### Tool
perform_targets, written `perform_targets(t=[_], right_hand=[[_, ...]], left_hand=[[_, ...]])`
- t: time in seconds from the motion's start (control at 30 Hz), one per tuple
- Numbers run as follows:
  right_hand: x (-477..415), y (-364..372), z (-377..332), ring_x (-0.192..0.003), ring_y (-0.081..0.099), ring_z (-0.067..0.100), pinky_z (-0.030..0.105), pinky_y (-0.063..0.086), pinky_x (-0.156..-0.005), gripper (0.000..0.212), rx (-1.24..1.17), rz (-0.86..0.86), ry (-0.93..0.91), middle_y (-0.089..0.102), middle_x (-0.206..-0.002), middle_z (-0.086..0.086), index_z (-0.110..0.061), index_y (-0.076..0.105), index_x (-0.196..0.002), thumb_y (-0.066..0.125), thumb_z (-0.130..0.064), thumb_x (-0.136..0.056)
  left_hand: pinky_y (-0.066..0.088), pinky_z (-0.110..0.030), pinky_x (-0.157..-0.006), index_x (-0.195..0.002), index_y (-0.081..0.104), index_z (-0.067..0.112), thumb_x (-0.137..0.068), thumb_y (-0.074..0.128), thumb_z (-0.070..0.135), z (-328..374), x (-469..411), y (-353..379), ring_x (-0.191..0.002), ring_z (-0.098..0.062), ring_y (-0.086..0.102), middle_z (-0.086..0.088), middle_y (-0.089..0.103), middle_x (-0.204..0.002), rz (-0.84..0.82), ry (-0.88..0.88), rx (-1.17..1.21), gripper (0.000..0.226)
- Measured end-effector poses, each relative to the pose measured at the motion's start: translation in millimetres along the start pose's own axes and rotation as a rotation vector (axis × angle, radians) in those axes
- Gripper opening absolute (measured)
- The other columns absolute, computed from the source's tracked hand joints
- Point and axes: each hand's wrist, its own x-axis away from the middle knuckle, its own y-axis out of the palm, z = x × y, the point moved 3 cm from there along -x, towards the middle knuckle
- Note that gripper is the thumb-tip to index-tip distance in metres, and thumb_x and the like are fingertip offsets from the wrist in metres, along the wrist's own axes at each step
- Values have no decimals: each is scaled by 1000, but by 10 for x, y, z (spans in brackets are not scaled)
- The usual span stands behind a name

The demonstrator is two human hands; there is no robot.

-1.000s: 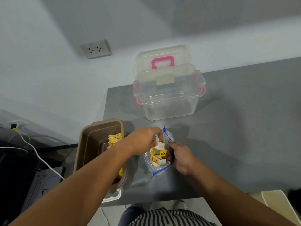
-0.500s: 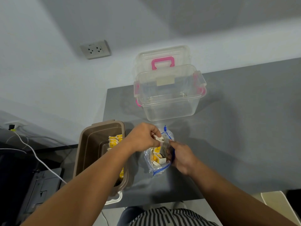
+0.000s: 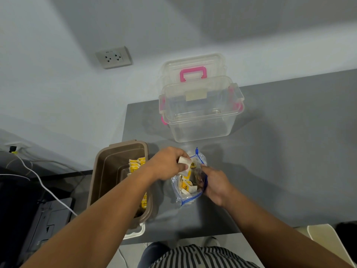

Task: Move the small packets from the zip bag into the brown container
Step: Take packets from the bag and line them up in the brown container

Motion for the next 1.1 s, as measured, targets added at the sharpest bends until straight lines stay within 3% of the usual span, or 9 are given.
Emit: perform_targets(t=[0.17, 0.33, 0.43, 0.63, 0.73, 0.8, 0.87, 0.97, 1.1], right_hand=[[9, -2, 16, -105, 72, 34, 53, 55, -96, 32, 25, 5, 6, 74, -112, 17, -5, 65, -121, 42, -24, -108], [29, 48, 0, -101, 73, 33, 51, 57, -93, 32, 27, 21, -7, 76, -108, 16, -3, 66, -120, 44, -23, -107], [25, 98, -18, -101, 73, 32, 52, 56, -95, 30, 19, 40, -15, 77, -105, 15, -3, 67, -116, 45, -21, -107], [14, 180, -74, -102, 72, 32, 51, 56, -95, 29, 24, 54, -30, 77, -105, 16, -4, 68, -113, 44, -20, -108], [5, 224, -83, -104, 71, 34, 53, 55, -96, 28, 18, 77, -36, 75, -108, 18, -2, 67, -114, 47, -19, -107], [-5, 249, -84, -100, 67, 38, 54, 53, -95, 31, 29, 98, -31, 72, -107, 20, 2, 67, -117, 50, -21, -105], [-36, 281, -65, -95, 57, 38, 52, 50, -89, 36, 28, 108, -24, 66, -104, 23, 6, 64, -122, 52, -22, -103], [-47, 338, -58, -100, 70, 40, 48, 57, -86, 32, 45, 83, -19, 73, -108, 22, 3, 67, -117, 50, -20, -105], [-75, 390, -46, -101, 72, 36, 48, 59, -81, 30, 50, 45, -13, 75, -109, 20, 1, 67, -117, 49, -20, -105]], left_hand=[[50, -24, -84, -115, 73, 25, -96, 65, 32, 19, 90, -161, -89, -4, 64, 10, 71, -103, 158, 41, 27, 22], [47, -17, -77, -103, 77, 24, -92, 70, 23, 36, 258, -549, -82, 0, 61, 13, 68, -94, 345, 80, 90, 13], [44, -8, -64, -98, 75, 26, -90, 68, 16, -7, 410, -811, -69, 6, 60, 16, 69, -83, 426, 55, 106, 14], [42, -8, -58, -91, 64, 31, -87, 65, 14, -182, 786, -1197, -67, -5, 60, 7, 66, -79, 542, -5, 10, 17], [54, -29, -64, -97, 57, 30, -90, 64, 14, -251, 1007, -1270, -61, -11, 66, 3, 68, -78, 508, -13, 33, 19], [55, -34, -64, -94, 54, 26, -91, 64, 10, -283, 1134, -1287, -58, -14, 68, 0, 68, -75, 494, -13, 34, 19], [54, -30, -62, -86, 55, 25, -91, 63, 7, -325, 1236, -1283, -54, -12, 69, -1, 67, -75, 483, -31, 9, 20], [52, -17, -60, -80, 66, 23, -90, 62, 4, -409, 1346, -1238, -53, -7, 69, 3, 71, -77, 428, -81, -10, 22], [56, -21, -68, -89, 76, 29, -88, 61, 6, -526, 1454, -1130, -68, -9, 70, 16, 70, -71, 290, -182, -30, 27]])
